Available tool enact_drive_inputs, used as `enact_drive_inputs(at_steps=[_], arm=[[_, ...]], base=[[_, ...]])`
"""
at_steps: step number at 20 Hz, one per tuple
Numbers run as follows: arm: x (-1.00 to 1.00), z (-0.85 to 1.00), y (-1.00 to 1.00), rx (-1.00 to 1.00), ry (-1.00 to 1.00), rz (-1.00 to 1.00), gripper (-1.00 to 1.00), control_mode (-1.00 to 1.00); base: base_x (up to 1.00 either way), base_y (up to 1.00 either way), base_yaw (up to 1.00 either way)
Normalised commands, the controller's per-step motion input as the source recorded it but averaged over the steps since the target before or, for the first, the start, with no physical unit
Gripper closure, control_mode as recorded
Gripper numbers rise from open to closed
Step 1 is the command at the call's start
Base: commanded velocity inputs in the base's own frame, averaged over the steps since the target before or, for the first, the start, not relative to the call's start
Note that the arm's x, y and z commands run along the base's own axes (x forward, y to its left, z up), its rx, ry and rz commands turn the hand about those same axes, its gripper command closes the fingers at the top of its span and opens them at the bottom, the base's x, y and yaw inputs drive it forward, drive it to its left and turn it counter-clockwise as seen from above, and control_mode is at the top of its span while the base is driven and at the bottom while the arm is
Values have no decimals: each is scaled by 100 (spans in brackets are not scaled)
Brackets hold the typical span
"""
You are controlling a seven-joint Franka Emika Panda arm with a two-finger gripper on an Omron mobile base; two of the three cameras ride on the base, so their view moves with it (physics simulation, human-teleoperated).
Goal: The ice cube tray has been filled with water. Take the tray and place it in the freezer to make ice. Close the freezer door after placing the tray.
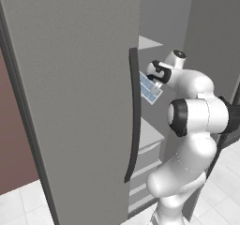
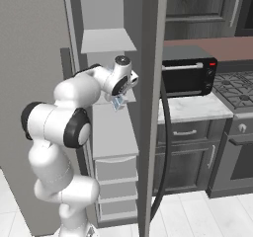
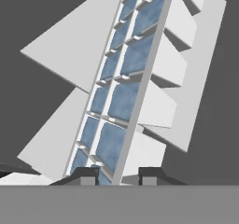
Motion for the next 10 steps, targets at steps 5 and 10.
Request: enact_drive_inputs(at_steps=[5,10], arm=[[23,-21,12,-3,4,0,100,-100],[19,-13,8,-3,1,0,100,-100]], base=[[0,0,0],[0,0,0]])
